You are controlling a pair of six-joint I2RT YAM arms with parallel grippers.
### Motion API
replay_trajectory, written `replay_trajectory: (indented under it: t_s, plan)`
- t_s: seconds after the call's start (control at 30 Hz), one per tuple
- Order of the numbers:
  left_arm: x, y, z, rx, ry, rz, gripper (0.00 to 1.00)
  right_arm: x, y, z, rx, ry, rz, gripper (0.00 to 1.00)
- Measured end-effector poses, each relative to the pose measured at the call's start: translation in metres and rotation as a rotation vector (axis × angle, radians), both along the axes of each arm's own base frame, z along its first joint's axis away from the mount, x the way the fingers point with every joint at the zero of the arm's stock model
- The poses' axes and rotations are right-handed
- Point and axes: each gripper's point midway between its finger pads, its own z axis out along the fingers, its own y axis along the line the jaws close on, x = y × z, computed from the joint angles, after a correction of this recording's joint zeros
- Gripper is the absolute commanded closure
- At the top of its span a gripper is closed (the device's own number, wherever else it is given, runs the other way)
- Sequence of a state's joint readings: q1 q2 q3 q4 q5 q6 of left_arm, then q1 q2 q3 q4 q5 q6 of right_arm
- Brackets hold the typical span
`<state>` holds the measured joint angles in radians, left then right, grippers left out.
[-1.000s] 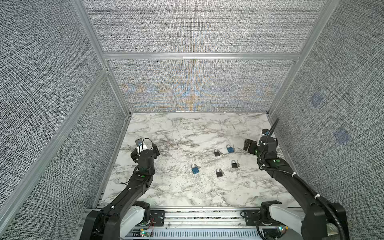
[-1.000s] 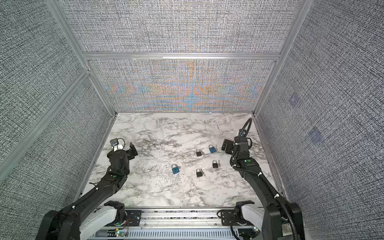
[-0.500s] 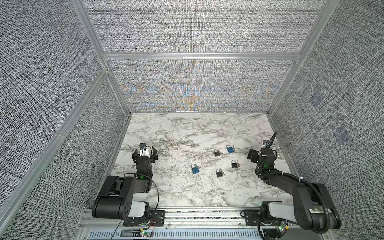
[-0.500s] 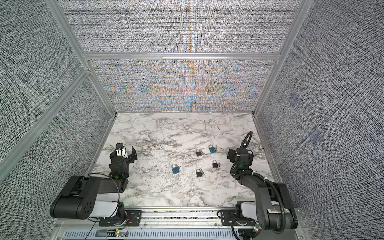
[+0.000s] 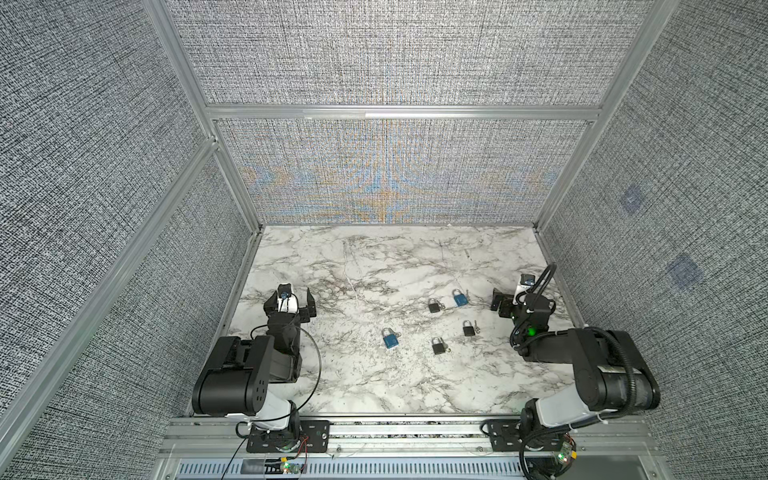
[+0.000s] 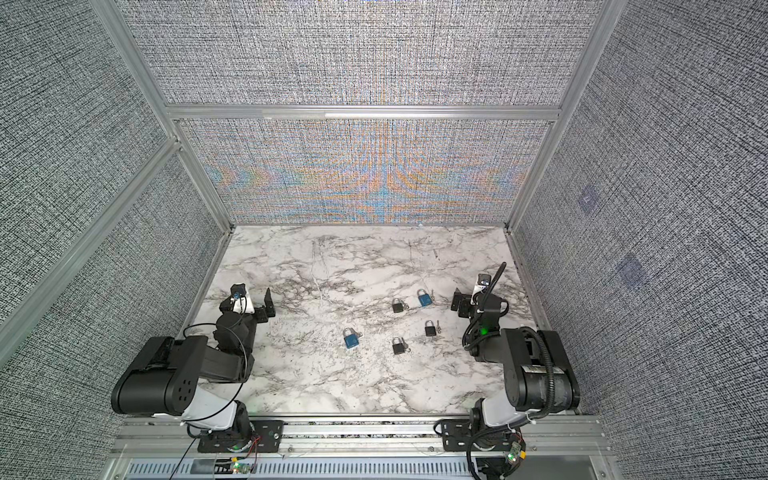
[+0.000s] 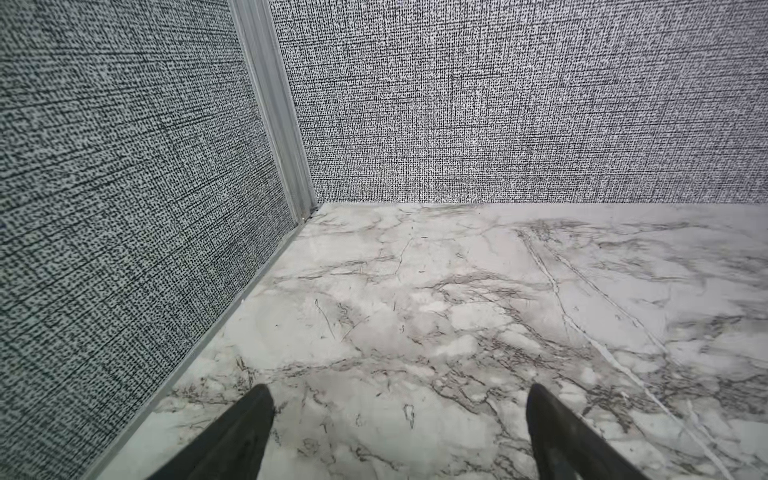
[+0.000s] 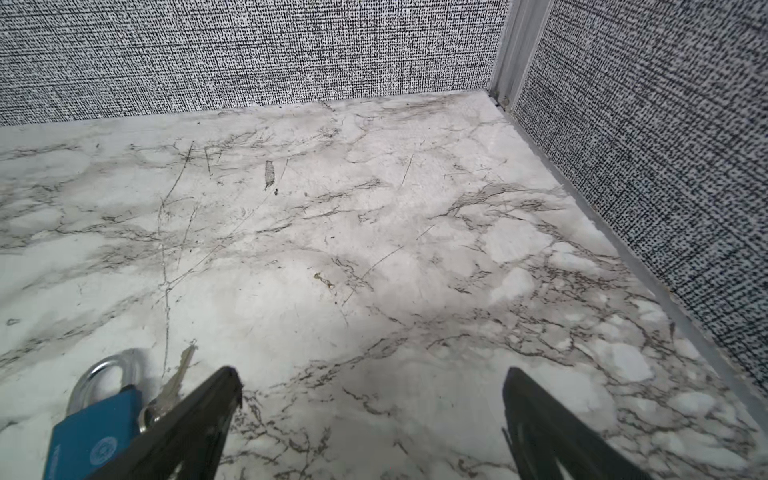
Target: Lock with the key
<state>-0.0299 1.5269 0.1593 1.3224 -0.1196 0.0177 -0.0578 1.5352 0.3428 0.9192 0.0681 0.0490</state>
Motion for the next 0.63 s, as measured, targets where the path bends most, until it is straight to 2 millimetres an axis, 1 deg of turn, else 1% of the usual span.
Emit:
replay_trajectory:
  t_s: [0.13,0.37,0.53,0.63]
  plan:
    - [0.001,-0.003,0.000,-0.001,0.000,-0.015,0.01,0.002,0.004,0.003,0.007,-0.016,0.022,0.01]
    - [0.001,-0.004,0.000,-0.002,0.001,-0.022,0.01,0.003,0.005,0.005,0.008,-0.024,0.027,0.01]
    - [0.003,-0.011,0.001,0.002,-0.001,-0.065,0.01,0.003,0.005,0.005,0.009,-0.025,0.030,0.01]
    - [0.005,-0.012,0.002,0.003,-0.001,-0.071,0.01,0.003,0.005,0.005,0.009,-0.026,0.030,0.01]
